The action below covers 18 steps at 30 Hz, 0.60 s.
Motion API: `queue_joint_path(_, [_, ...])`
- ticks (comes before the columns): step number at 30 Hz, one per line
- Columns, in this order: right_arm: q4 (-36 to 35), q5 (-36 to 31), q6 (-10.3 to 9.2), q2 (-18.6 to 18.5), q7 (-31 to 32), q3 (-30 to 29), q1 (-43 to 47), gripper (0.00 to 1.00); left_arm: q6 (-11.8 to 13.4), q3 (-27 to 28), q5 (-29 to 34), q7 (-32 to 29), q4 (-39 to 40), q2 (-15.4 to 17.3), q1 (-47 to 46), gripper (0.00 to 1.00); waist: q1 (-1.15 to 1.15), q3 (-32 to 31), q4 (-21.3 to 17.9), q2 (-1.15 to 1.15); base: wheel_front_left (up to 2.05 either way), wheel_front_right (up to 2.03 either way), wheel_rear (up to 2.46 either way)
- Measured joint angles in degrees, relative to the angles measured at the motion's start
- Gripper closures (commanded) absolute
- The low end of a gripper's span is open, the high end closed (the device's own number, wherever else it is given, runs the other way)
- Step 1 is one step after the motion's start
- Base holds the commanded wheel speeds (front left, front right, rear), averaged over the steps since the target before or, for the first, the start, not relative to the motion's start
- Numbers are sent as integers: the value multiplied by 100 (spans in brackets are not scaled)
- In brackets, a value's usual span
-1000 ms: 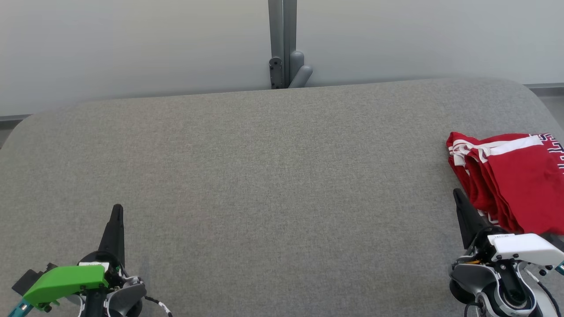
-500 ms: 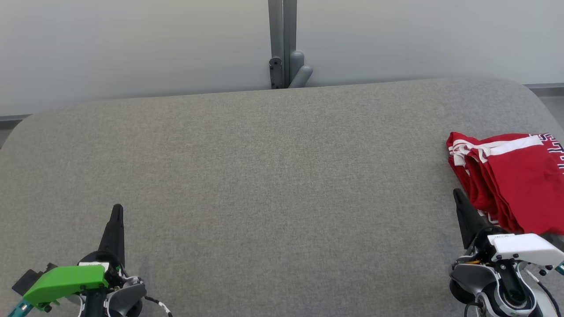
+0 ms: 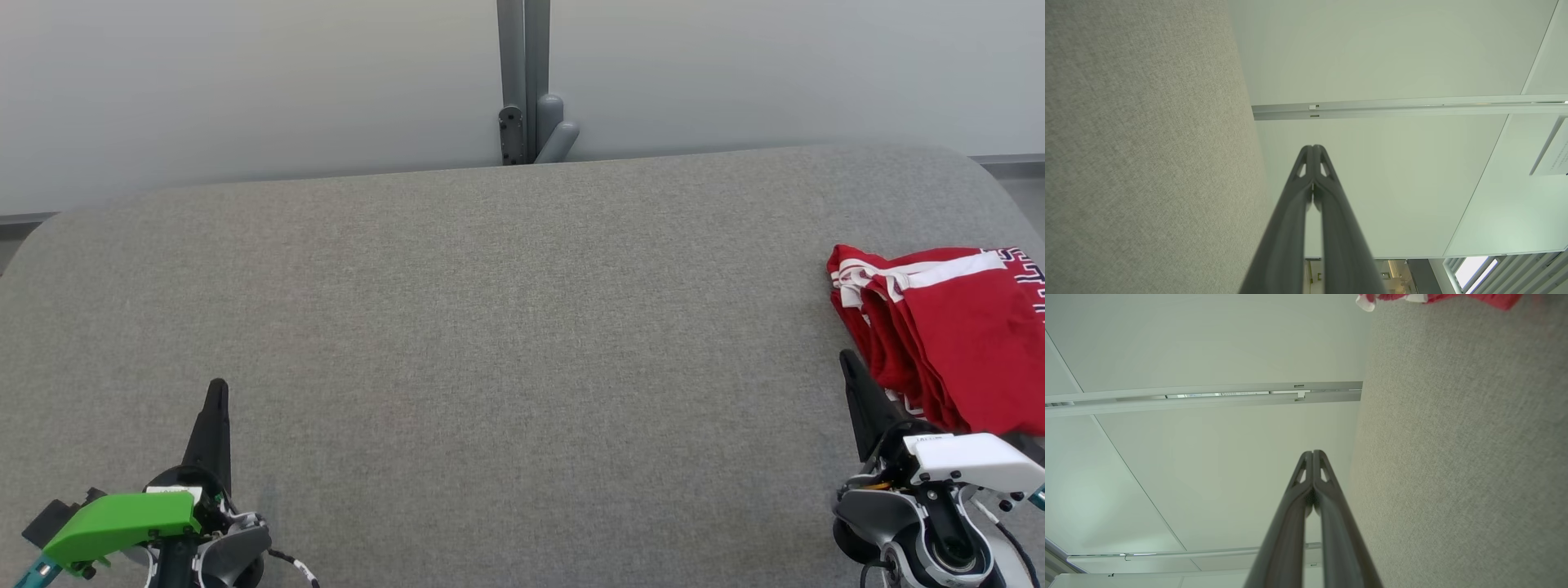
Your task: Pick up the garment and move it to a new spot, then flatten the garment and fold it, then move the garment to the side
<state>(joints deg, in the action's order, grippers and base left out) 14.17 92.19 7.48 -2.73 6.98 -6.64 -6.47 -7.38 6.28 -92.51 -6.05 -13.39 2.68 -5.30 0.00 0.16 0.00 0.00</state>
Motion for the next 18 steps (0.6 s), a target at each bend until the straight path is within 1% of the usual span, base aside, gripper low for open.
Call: queue_joint_path(18, [0, 0, 0, 0, 0, 0, 0, 100, 0, 0, 0, 0, 0, 0, 0, 100, 0, 0, 0, 0, 0, 0, 0])
